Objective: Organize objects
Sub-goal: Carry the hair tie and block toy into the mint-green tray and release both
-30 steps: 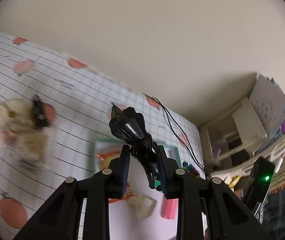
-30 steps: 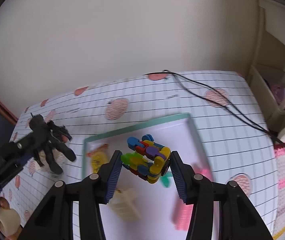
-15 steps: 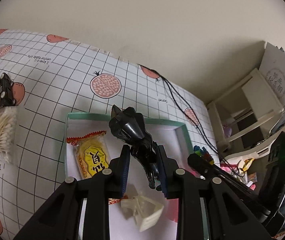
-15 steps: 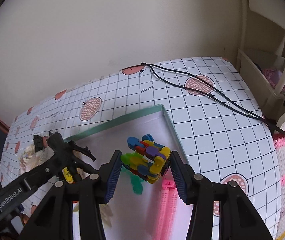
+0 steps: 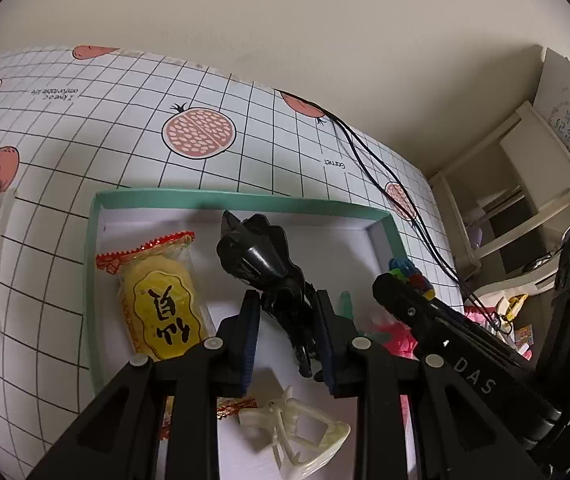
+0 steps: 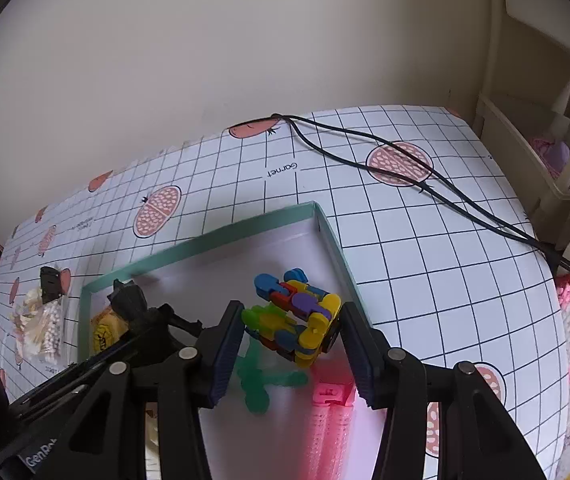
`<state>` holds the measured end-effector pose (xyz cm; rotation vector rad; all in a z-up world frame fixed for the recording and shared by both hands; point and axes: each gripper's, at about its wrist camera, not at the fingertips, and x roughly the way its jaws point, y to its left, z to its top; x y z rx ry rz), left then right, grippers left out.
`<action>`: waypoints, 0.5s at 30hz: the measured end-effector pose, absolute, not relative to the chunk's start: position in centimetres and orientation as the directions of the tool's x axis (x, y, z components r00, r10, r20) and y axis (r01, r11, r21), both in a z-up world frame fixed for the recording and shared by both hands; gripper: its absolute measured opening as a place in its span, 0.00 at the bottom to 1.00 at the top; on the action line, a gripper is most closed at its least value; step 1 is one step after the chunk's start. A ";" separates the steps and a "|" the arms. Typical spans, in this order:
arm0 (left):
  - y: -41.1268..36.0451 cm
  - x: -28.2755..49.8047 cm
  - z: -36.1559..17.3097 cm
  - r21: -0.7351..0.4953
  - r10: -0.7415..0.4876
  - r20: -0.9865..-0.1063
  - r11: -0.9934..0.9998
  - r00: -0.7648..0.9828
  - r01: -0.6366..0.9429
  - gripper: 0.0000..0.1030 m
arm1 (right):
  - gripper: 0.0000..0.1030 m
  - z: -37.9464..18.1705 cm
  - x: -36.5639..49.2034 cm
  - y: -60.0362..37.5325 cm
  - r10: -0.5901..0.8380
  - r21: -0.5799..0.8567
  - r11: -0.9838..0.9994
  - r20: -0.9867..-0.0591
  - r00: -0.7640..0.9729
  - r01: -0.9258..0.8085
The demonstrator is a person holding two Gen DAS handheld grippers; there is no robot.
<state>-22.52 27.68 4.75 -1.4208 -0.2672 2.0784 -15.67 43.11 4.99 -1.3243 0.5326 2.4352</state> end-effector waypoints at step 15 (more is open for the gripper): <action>26.8 -22.2 6.1 -0.459 0.562 -0.790 -0.807 -0.244 -0.371 0.36 | 0.56 5.8 -15.7 42.4 0.087 0.176 -0.888 -0.842 -0.533 -0.424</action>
